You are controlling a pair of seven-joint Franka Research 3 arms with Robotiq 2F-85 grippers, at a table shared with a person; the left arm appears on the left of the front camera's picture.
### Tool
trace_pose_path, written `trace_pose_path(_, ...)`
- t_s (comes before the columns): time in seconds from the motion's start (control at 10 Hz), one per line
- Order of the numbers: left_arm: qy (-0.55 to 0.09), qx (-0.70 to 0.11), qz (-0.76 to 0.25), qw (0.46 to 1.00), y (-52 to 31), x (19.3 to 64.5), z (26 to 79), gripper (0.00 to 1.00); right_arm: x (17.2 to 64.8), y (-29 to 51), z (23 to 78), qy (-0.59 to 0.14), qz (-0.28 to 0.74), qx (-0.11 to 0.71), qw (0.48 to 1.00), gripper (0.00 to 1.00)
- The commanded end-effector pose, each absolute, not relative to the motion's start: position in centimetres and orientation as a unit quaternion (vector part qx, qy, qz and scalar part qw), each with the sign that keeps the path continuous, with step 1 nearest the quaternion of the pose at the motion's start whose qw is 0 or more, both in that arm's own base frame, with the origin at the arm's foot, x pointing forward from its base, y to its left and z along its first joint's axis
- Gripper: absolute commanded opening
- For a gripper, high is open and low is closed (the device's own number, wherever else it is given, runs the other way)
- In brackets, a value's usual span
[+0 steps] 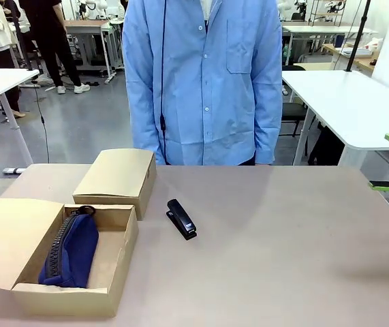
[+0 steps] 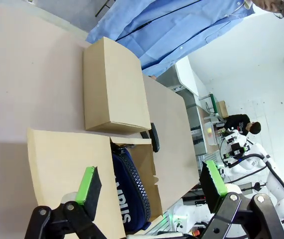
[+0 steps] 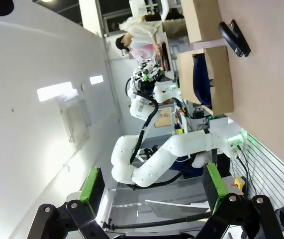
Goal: Place items inside the box.
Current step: Pick up a Pencil pouch or Stapler and place it inside the Mailer Box closest to the robot.
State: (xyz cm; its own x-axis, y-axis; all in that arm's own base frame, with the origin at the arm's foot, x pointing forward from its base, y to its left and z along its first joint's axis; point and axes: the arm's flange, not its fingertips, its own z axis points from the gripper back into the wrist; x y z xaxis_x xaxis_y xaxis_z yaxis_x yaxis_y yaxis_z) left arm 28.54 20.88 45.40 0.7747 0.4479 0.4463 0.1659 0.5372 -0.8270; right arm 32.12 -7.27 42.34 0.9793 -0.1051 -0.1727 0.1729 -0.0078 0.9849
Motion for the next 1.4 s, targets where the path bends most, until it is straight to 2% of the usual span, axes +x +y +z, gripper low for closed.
trace_pose_path(0.0,-0.336,-0.478,0.079,0.807,20.8,28.5,45.2,1.00,34.6,-2.0,43.6,0.019,-0.081,0.623,0.778,1.00)
trace_pose_path(0.2,-0.336,-0.478,0.079,0.807,20.8,28.5,45.2,1.00,39.6,9.6,46.3,-0.019,-0.004,0.536,0.844,1.00)
trace_pose_path(0.3,-0.336,-0.478,0.079,0.807,20.8,28.5,45.2,1.00,40.8,13.8,46.6,-0.037,0.031,0.505,0.862,1.00)
trace_pose_path(0.5,-0.336,-0.478,0.079,0.807,20.8,28.5,45.2,1.00,40.5,23.0,45.7,-0.062,0.132,0.371,0.917,1.00)
trace_pose_path(0.6,-0.336,-0.478,0.079,0.807,20.8,28.5,45.2,1.00,39.1,24.9,45.1,0.000,0.203,0.287,0.936,1.00)
trace_pose_path(0.7,-0.336,-0.478,0.079,0.807,20.8,28.5,45.2,1.00,39.5,22.3,46.9,0.000,0.191,0.311,0.931,1.00)
trace_pose_path(0.8,-0.336,-0.478,0.079,0.807,20.8,28.5,45.2,1.00,37.9,26.1,46.3,-0.032,0.167,0.382,0.908,1.00)
trace_pose_path(0.9,-0.336,-0.478,0.079,0.807,20.8,28.5,45.2,1.00,37.9,26.1,46.3,-0.032,0.167,0.382,0.908,1.00)
trace_pose_path(1.0,-0.336,-0.478,0.079,0.807,20.8,28.5,45.2,1.00,38.3,25.8,45.3,-0.010,0.192,0.334,0.923,1.00)
trace_pose_path(1.1,-0.336,-0.478,0.079,0.807,20.8,28.5,45.2,1.00,38.6,29.0,43.9,-0.031,0.206,0.248,0.946,1.00)
trace_pose_path(1.2,-0.336,-0.478,0.079,0.807,20.8,28.5,45.2,1.00,38.9,31.5,42.2,-0.051,0.222,0.216,0.949,1.00)
trace_pose_path(1.3,-0.336,-0.478,0.079,0.807,20.8,28.5,45.2,1.00,39.4,33.4,40.6,-0.094,0.194,0.221,0.951,1.00)
